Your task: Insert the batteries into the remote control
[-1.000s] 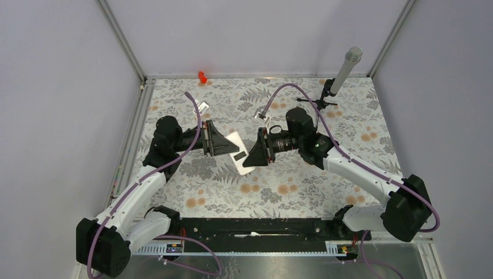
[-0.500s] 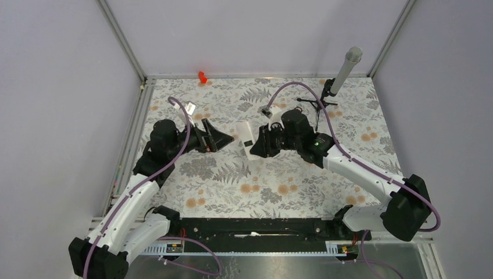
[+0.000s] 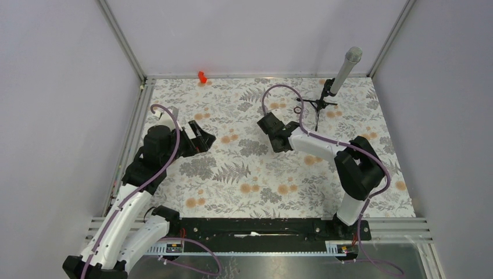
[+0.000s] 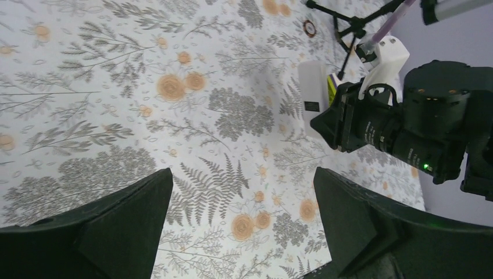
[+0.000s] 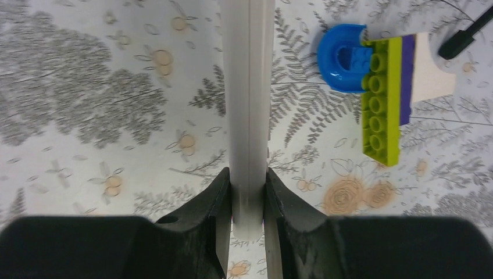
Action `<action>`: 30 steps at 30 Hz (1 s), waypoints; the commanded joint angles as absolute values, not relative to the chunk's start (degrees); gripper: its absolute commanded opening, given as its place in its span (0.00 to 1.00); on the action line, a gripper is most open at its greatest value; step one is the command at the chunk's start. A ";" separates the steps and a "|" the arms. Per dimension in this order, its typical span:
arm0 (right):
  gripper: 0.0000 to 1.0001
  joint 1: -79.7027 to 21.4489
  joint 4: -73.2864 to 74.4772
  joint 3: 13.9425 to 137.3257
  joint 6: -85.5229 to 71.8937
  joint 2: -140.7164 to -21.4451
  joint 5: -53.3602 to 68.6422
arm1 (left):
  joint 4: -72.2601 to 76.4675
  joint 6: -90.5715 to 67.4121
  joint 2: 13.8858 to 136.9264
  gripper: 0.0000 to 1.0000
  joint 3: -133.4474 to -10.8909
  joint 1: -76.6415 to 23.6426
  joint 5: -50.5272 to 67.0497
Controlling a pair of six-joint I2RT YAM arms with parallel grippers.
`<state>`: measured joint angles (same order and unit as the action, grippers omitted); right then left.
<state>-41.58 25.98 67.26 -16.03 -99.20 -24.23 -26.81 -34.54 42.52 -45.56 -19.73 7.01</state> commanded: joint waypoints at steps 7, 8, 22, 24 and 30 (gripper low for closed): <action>0.19 -42.19 33.69 73.62 -15.52 -107.46 -37.27 | -29.93 -32.12 42.04 0.99 -49.66 -19.42 2.29; 0.23 -42.25 33.60 73.65 -15.54 -107.78 -37.08 | -29.91 -32.23 42.09 0.99 -49.80 -19.37 2.34; 0.66 -42.34 30.84 72.82 -15.95 -99.25 -16.62 | -34.59 -30.64 39.11 0.99 -54.02 -19.40 -1.69; 0.67 -42.31 29.71 71.63 -16.60 -95.78 -14.20 | -35.91 -30.06 38.67 0.99 -54.86 -19.42 -2.61; 0.68 -42.36 27.53 67.01 -18.40 -80.76 -15.62 | -39.55 -28.55 36.97 0.99 -58.29 -19.38 -3.81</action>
<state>-41.93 30.11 70.11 -16.40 -91.92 -15.33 -37.71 -30.79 38.61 -54.04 -19.73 -0.99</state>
